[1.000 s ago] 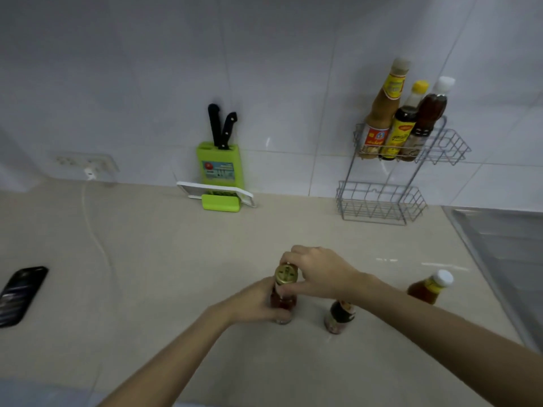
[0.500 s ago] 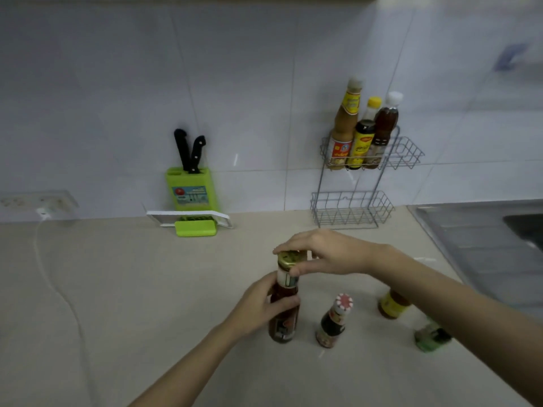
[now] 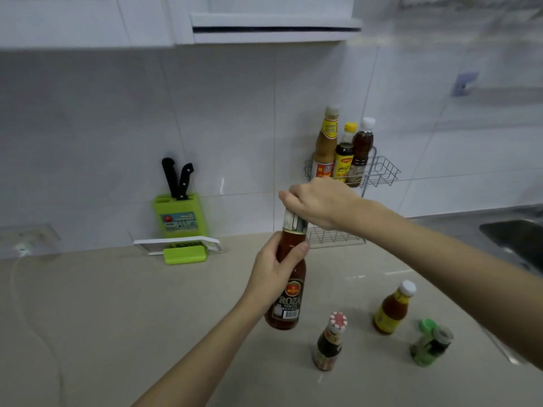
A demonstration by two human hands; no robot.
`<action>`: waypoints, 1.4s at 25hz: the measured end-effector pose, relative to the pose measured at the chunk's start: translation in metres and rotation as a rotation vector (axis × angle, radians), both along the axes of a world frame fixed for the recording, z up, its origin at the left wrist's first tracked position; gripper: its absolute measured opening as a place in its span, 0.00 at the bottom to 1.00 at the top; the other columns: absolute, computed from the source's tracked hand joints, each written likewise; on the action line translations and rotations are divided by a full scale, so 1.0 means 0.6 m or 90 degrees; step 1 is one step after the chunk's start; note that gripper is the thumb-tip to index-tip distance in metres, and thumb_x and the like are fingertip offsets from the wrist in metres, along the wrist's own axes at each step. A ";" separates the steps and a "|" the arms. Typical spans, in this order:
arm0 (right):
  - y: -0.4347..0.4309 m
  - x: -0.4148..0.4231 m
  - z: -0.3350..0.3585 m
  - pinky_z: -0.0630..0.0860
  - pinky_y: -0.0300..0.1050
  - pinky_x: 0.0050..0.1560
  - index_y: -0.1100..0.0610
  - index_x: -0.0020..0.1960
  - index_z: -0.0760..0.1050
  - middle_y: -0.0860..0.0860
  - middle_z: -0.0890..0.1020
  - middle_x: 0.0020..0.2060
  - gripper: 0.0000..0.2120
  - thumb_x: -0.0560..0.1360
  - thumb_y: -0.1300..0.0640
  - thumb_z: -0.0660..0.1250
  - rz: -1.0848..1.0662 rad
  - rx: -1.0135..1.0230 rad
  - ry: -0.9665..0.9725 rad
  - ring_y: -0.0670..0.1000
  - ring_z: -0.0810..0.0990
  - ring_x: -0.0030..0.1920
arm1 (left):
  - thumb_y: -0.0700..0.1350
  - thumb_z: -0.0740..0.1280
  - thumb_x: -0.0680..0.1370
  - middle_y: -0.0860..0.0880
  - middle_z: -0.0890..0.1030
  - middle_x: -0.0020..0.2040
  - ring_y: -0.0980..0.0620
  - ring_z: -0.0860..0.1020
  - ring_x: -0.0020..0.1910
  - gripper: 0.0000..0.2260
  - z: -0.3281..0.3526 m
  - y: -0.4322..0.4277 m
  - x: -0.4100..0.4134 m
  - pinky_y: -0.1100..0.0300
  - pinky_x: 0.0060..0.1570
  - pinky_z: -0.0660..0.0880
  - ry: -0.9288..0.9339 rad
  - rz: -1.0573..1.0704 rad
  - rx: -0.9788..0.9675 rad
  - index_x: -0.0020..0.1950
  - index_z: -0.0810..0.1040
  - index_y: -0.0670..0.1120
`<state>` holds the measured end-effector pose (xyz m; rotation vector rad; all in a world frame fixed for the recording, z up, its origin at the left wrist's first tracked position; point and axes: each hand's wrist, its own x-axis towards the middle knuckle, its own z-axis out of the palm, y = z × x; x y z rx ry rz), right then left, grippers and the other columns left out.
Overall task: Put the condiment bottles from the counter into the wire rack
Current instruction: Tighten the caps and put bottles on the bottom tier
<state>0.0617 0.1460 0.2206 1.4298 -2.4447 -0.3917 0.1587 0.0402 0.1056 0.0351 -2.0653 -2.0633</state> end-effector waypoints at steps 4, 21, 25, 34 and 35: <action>-0.022 -0.003 0.031 0.79 0.48 0.50 0.60 0.59 0.74 0.55 0.81 0.45 0.17 0.80 0.48 0.59 -0.008 -0.484 -0.745 0.55 0.82 0.46 | 0.49 0.67 0.73 0.42 0.83 0.40 0.46 0.79 0.33 0.10 0.040 -0.006 -0.006 0.55 0.35 0.78 -0.017 -0.139 0.165 0.48 0.74 0.45; -0.069 -0.005 -0.051 0.74 0.44 0.27 0.57 0.42 0.71 0.49 0.72 0.21 0.05 0.75 0.64 0.63 -0.181 -0.893 -0.784 0.51 0.71 0.21 | 0.42 0.70 0.73 0.43 0.83 0.37 0.44 0.82 0.37 0.04 0.005 0.026 -0.025 0.45 0.46 0.81 -0.074 0.038 0.007 0.44 0.75 0.46; -0.073 -0.008 -0.068 0.77 0.50 0.31 0.53 0.42 0.71 0.51 0.73 0.24 0.06 0.77 0.61 0.61 -0.228 -0.866 -0.697 0.52 0.73 0.24 | 0.46 0.70 0.74 0.46 0.85 0.41 0.48 0.84 0.41 0.04 -0.012 0.036 -0.032 0.53 0.47 0.81 -0.081 0.086 -0.041 0.46 0.76 0.51; 0.016 -0.048 -0.086 0.82 0.50 0.48 0.58 0.56 0.76 0.52 0.83 0.47 0.25 0.73 0.37 0.64 -0.243 -0.537 -0.711 0.52 0.83 0.47 | 0.46 0.73 0.72 0.47 0.84 0.43 0.48 0.83 0.44 0.09 -0.023 -0.043 -0.084 0.48 0.52 0.79 -0.081 -0.020 -0.093 0.50 0.77 0.53; 0.026 -0.050 -0.094 0.81 0.48 0.47 0.58 0.55 0.77 0.52 0.84 0.46 0.23 0.72 0.39 0.67 -0.235 -0.490 -0.740 0.52 0.83 0.46 | 0.47 0.73 0.72 0.47 0.84 0.43 0.47 0.83 0.45 0.10 -0.027 -0.044 -0.094 0.46 0.54 0.79 -0.092 -0.032 -0.098 0.52 0.77 0.52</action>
